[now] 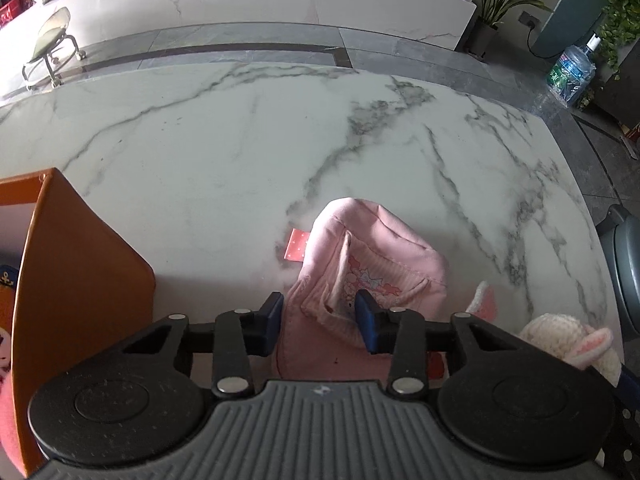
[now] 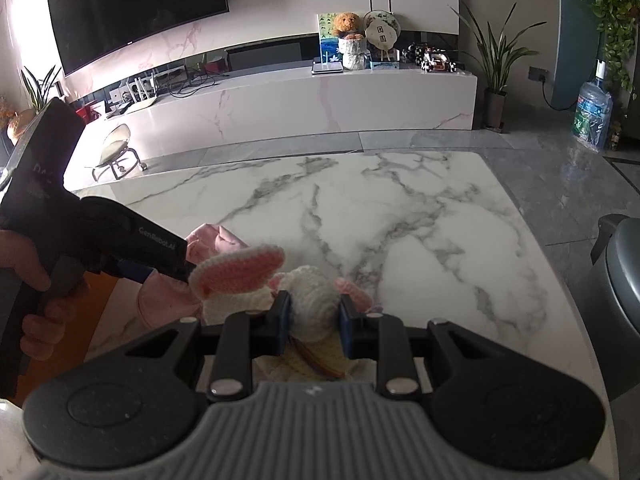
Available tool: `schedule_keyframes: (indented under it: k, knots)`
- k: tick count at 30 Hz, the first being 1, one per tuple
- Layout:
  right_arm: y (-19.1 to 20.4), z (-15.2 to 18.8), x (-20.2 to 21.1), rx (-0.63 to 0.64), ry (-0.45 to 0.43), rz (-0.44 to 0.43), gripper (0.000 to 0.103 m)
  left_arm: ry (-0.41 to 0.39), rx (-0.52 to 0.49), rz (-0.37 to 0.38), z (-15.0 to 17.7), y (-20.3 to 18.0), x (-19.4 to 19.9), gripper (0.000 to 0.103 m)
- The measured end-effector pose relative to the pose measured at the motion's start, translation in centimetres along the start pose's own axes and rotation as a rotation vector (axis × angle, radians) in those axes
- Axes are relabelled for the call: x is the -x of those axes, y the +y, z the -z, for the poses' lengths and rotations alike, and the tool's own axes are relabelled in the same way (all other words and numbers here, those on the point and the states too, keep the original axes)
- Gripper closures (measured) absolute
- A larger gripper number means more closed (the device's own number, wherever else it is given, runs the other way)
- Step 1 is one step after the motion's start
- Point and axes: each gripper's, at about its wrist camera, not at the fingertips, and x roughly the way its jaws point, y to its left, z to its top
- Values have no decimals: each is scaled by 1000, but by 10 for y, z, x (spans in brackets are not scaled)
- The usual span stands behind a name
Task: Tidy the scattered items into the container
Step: 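Lift and carry the pink bag and crochet bunny over the orange box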
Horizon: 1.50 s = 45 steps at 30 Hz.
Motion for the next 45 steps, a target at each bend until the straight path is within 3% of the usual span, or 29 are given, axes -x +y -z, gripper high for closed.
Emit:
schedule_keyframes:
  k: [6,17,29,38,45]
  knots:
    - [4,0,10,16,-7,10,76,-48,2,36,9,-4,26,78]
    - [11,7,52,34,-45,47,76,-171,18,86,52,-7,107,79]
    - [41,2,118,75,-151,38,76,-332,17,40,81,12,193,79]
    - [92,-13,154,146,-238,-42,76,-418,41,-6,92,52,247,79]
    - [143,-29,168,203,-288,-130,76,-461,70,-84,97,98,281,79]
